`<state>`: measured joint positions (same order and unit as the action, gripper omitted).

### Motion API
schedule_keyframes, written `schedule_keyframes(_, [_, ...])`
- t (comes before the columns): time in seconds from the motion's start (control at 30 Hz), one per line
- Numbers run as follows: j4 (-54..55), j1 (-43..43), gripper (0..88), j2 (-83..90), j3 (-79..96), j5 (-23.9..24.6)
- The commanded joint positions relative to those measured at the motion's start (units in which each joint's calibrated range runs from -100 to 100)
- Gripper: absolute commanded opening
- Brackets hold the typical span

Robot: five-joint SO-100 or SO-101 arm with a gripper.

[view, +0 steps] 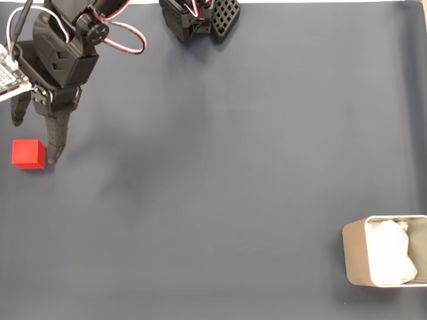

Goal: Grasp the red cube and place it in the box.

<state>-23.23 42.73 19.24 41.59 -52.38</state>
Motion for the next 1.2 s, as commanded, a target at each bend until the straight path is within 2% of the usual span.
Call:
schedule_keyframes(0.0, [2.2, 0.4, 33.6, -1.0, -0.4, 0.0])
schedule_keyframes(0.53, [8.6, 1.9, 38.3, -9.1, -0.9, -0.5])
schedule_keyframes(1.17, [12.7, 4.0, 39.5, -14.5, -0.7, -1.4])
